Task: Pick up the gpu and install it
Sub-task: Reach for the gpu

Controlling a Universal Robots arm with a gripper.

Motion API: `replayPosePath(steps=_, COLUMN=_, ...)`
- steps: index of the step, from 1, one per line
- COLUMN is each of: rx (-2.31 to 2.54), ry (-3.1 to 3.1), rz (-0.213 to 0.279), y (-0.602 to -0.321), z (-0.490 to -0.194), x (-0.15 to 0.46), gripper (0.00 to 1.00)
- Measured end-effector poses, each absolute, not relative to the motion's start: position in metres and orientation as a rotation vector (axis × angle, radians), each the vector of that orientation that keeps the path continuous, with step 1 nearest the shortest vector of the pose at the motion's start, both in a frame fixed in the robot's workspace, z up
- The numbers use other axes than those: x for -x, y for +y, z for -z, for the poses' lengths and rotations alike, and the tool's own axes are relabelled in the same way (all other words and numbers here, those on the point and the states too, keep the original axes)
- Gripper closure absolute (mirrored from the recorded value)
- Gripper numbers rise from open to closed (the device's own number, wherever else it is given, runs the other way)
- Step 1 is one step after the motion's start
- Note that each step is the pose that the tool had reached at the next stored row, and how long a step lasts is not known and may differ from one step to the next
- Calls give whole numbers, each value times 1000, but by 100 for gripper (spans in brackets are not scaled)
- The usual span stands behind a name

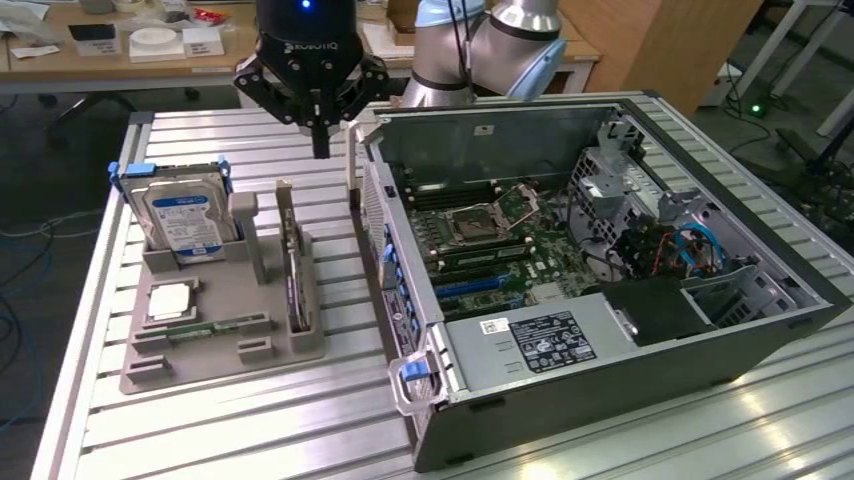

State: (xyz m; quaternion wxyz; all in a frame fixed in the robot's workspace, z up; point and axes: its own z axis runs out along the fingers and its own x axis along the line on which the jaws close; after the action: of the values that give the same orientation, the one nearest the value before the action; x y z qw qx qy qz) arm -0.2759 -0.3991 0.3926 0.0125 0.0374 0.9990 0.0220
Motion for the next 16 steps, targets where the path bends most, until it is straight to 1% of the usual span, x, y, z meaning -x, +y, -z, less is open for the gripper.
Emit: replayPosePath(steps=16, rx=-117, ry=3114, rz=-69, y=-399, z=-392, x=302, gripper=89)
